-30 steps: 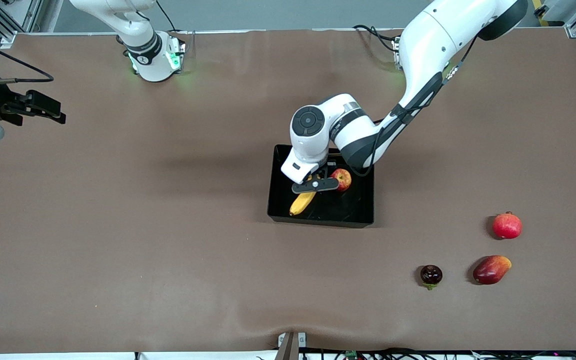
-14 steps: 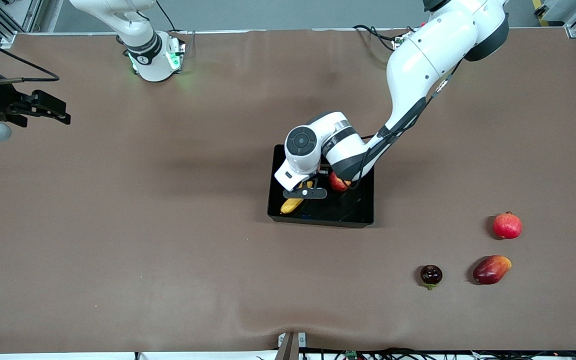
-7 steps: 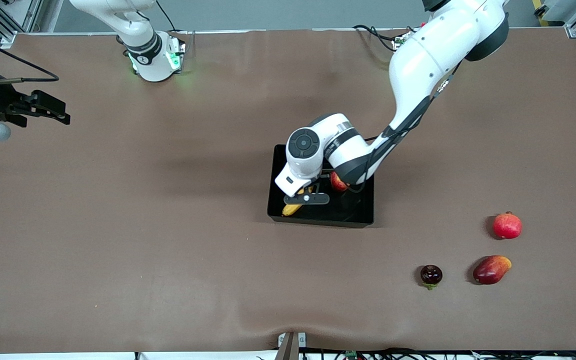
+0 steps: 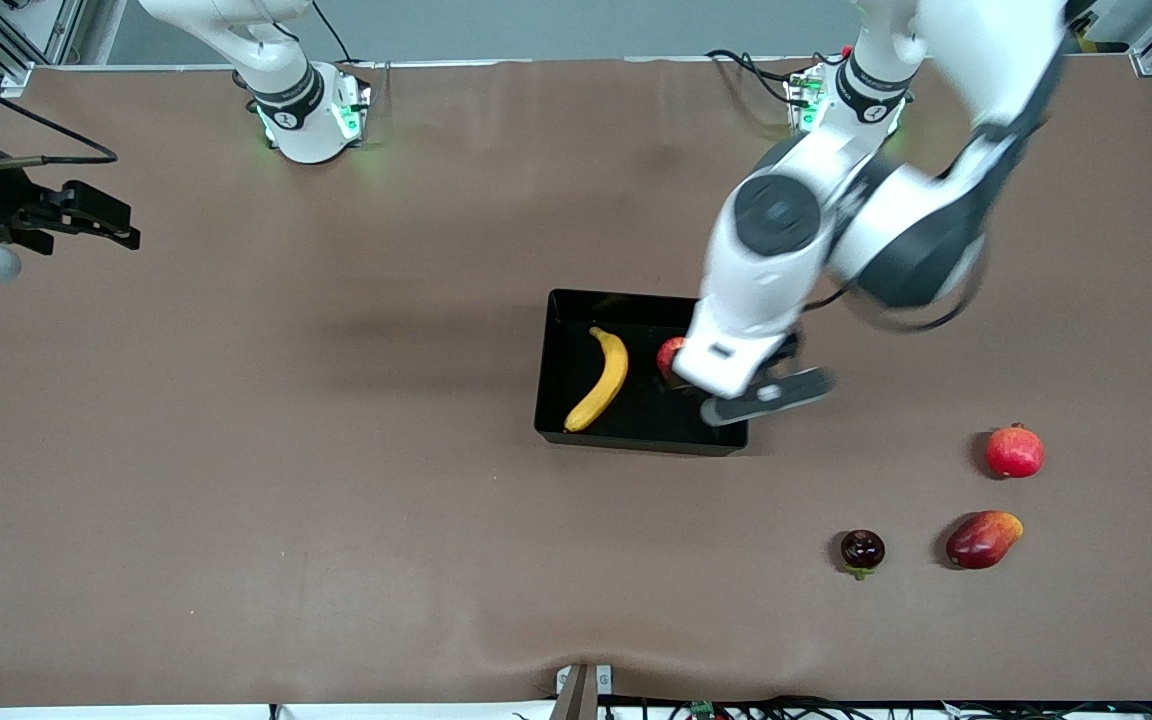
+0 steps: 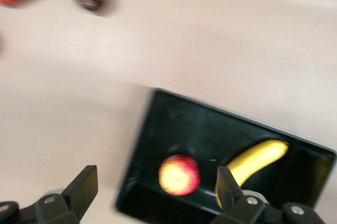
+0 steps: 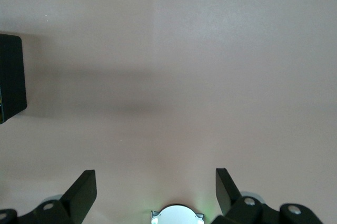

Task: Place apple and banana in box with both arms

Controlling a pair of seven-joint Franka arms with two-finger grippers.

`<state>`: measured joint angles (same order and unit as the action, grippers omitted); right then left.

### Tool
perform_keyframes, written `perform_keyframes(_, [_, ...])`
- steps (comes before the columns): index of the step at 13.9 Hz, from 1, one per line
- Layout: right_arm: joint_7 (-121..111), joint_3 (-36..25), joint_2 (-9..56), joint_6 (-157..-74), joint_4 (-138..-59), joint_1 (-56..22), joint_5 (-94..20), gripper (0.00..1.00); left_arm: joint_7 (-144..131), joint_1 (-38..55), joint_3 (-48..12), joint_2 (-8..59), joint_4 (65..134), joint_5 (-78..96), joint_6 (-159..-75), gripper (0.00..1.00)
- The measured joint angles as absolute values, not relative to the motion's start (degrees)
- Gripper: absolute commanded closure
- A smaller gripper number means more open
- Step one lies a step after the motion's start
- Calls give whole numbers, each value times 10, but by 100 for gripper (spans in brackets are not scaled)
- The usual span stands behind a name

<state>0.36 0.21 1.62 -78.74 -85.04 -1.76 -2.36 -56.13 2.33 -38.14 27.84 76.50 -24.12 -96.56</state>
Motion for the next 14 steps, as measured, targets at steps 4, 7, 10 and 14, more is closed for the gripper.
perform_keyframes(4, [4,2,16,-788,-850,-18,-24,0,-498,-31,-381,213,768,-228,-914,0])
perform_keyframes(7, [4,2,16,-788,-850,-18,-24,0,-439,-82,-381,180,768,-194,-900,0])
perform_keyframes(10, [4,1,16,-790,-850,-18,-24,0,-333,-136,-378,142,770,-179,-870,0])
perform_keyframes(14, [3,-2,17,-807,-850,-9,-24,0,-238,-103,-284,93,791,-130,-841,0])
